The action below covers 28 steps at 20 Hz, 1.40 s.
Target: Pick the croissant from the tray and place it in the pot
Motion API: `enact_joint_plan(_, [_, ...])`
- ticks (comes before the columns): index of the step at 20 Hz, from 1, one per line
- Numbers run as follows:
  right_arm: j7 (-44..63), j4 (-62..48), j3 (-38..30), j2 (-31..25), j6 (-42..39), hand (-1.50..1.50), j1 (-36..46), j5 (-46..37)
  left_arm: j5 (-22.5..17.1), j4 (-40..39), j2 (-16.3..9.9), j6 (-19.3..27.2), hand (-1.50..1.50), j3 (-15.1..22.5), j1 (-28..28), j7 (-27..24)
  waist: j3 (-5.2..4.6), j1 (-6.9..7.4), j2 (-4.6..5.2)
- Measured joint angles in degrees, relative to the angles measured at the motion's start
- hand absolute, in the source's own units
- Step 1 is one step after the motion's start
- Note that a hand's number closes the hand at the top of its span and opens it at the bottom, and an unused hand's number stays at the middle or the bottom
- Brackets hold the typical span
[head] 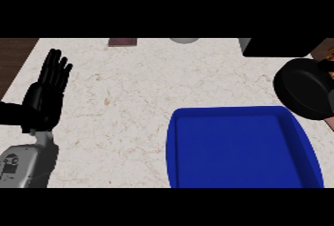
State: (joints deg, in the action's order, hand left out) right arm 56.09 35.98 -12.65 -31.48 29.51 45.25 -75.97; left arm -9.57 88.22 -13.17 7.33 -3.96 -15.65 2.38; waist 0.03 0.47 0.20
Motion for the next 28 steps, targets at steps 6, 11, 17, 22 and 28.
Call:
enact_joint_plan(6, [-7.4,-4.3,-7.9,0.6,3.3,-1.5,-1.0,10.9,0.6,-0.9,0.7,0.2,0.0,0.4,-1.2,0.0,0.1,0.25,0.21])
enact_joint_plan(11, [-18.6,-7.6,-11.6,0.6,5.0,-1.5,-1.0,18.0,0.6,-0.8,0.8,-0.4,0.0,0.2,-0.8,-0.5,0.09,0.59,0.25])
enact_joint_plan(17, [-28.1,-6.1,-13.9,1.5,12.2,-1.5,-0.4,22.8,-0.1,-0.5,0.2,-1.4,0.0,-0.8,-0.2,-0.5,0.09,0.62,0.18])
enact_joint_plan(22, [-31.8,-2.6,-17.5,3.0,18.3,-1.5,-0.3,28.4,0.4,-0.6,0.6,-0.9,0.0,-0.8,-0.5,-0.2,0.05,0.17,0.0])
enact_joint_plan(28, [-37.3,7.0,-21.3,4.3,21.4,-1.5,-4.8,37.1,1.1,-0.8,0.6,-0.6,0.0,-1.1,-0.2,0.0,0.01,-0.72,-0.29])
